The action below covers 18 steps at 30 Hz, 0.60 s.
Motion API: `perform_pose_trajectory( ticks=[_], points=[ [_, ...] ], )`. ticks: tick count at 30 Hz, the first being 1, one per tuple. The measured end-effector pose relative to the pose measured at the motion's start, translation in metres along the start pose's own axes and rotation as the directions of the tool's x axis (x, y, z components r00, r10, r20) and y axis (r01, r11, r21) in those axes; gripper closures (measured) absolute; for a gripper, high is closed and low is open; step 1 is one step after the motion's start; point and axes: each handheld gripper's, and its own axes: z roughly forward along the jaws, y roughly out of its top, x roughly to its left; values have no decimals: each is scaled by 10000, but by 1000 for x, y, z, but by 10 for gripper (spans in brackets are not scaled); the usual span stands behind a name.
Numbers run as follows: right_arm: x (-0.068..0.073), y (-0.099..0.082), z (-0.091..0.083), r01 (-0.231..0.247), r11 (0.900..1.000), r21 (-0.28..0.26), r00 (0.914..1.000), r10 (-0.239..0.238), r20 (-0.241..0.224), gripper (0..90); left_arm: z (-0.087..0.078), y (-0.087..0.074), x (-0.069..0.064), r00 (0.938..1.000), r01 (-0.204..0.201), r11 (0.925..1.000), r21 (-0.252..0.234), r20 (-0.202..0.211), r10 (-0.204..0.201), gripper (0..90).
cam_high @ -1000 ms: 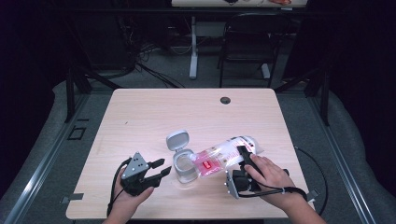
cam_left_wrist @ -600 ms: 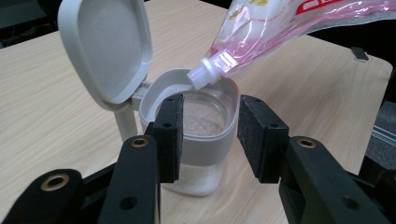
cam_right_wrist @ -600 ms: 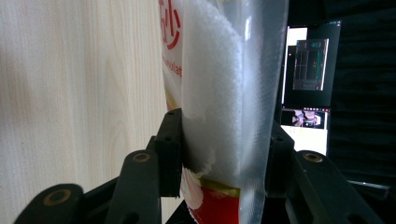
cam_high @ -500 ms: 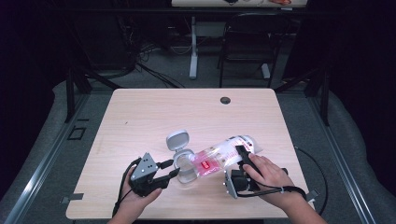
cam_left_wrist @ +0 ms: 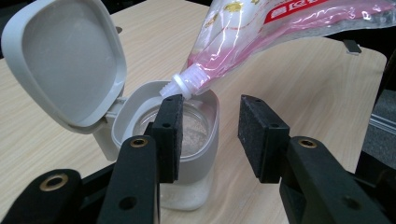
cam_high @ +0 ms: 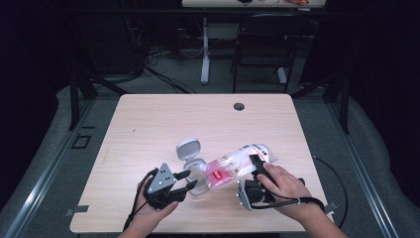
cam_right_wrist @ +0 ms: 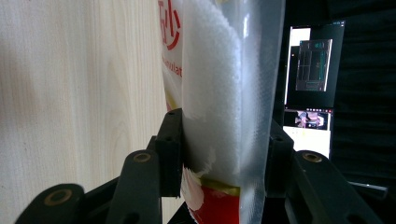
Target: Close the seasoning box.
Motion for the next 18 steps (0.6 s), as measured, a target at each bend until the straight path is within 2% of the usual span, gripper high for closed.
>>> perform_pose_trajectory(
  ticks=[9, 11, 13, 15, 18],
  points=[
    [0, 1, 1, 3, 9999, -112, 10000, -3, -31, 598, 7, 7, -3, 9999, -154, 9998, -94, 67, 155, 617],
    [-2, 2, -2, 174, 9996, 211, 9998, -174, -21, 599, 9, 7, -3, 9998, -179, 9998, -39, 91, 179, 618],
    [-1, 2, 0, 45, 10000, -9, 10000, -45, -58, 599, 10, 7, -4, 9998, -171, 9998, -58, 86, 172, 617],
    [-1, 3, 0, 113, 9999, -52, 9999, -114, -46, 600, 11, 8, -4, 9997, -204, 9998, -76, 101, 204, 613],
    [-2, 3, -1, 168, 9998, -48, 9998, -168, -45, 601, 12, 9, -5, 9990, -449, 9990, -23, 80, 449, 605]
  ],
)
